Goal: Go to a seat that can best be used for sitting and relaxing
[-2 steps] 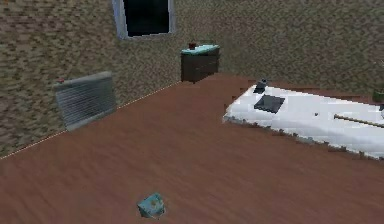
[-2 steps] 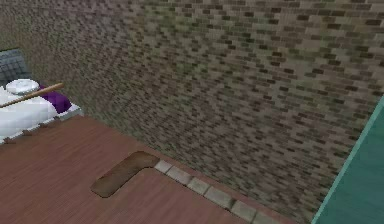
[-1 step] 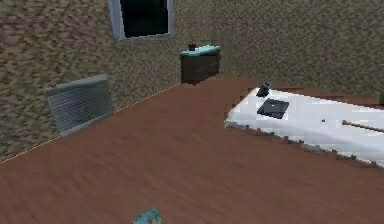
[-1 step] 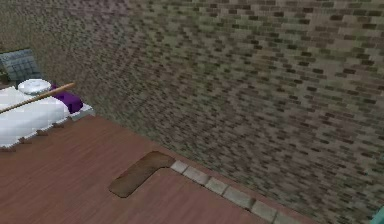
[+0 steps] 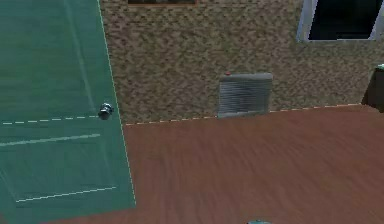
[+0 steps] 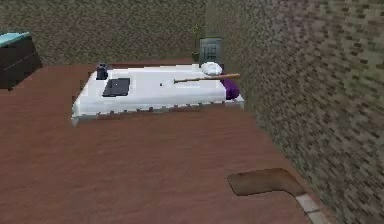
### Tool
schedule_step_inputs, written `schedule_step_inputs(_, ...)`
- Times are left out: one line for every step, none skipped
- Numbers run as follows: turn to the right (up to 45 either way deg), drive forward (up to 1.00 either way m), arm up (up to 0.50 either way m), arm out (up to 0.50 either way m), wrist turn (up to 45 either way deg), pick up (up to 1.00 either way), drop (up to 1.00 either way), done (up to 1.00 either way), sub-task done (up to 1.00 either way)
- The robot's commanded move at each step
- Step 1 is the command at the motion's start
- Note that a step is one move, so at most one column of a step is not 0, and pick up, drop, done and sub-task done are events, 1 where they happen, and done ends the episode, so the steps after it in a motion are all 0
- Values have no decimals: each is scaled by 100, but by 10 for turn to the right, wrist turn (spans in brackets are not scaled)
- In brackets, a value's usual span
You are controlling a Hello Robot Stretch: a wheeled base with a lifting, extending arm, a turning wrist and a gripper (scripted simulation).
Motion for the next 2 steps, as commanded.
schedule_step_inputs(-330, 0, 0, 0, 0, 0, 0, 0, 0)
schedule_step_inputs(0, 20, 0, 0, 0, 0, 0, 0, 0)
